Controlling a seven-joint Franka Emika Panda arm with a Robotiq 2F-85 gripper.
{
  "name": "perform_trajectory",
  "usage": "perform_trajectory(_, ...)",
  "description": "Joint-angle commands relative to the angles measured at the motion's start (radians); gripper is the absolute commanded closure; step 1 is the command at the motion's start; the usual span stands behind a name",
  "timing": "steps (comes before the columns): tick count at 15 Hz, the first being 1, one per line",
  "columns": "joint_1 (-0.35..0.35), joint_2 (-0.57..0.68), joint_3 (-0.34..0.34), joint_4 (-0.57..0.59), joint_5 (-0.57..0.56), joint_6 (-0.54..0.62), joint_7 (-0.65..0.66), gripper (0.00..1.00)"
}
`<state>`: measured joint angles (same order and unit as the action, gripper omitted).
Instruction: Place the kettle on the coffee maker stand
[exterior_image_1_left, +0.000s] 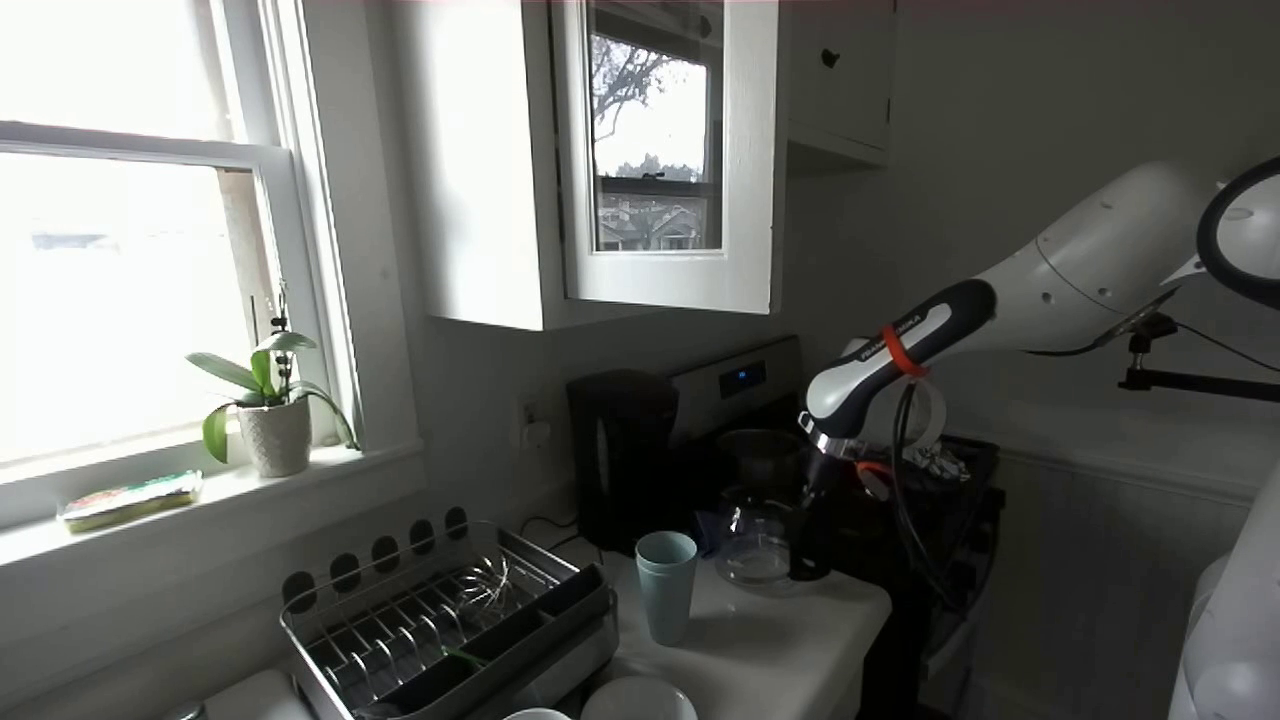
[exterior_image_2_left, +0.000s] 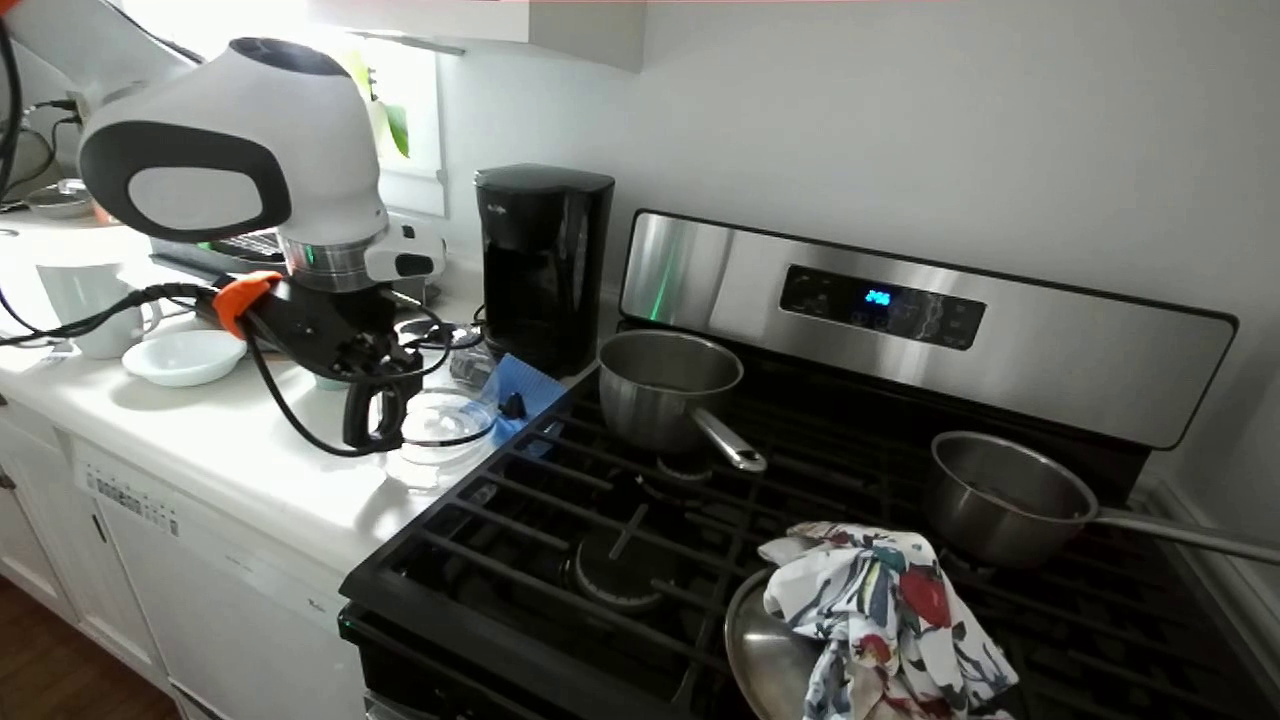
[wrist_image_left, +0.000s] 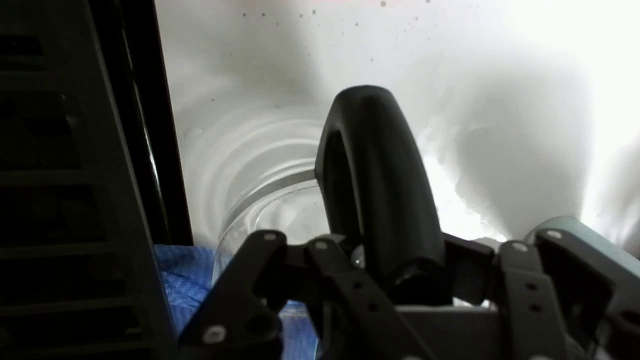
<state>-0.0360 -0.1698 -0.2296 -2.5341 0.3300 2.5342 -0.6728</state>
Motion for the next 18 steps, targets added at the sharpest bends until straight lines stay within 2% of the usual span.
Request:
perform_trajectory(1,0.005,-0.001,-0.006,0.016,0.052,0.028,-0.063,1.00)
perform_trajectory(6,0.003,-0.013,-0.006,0.020,0.058,0.029,-0.093,1.00)
perform_trajectory(17,-0.015,0.063,0.033,0.035,-0.046,-0.011,-0.005,1.00)
perform_trajectory(18,-0.017,0.064,0.036,0.037,-0.054,-0.014,0.002,0.87)
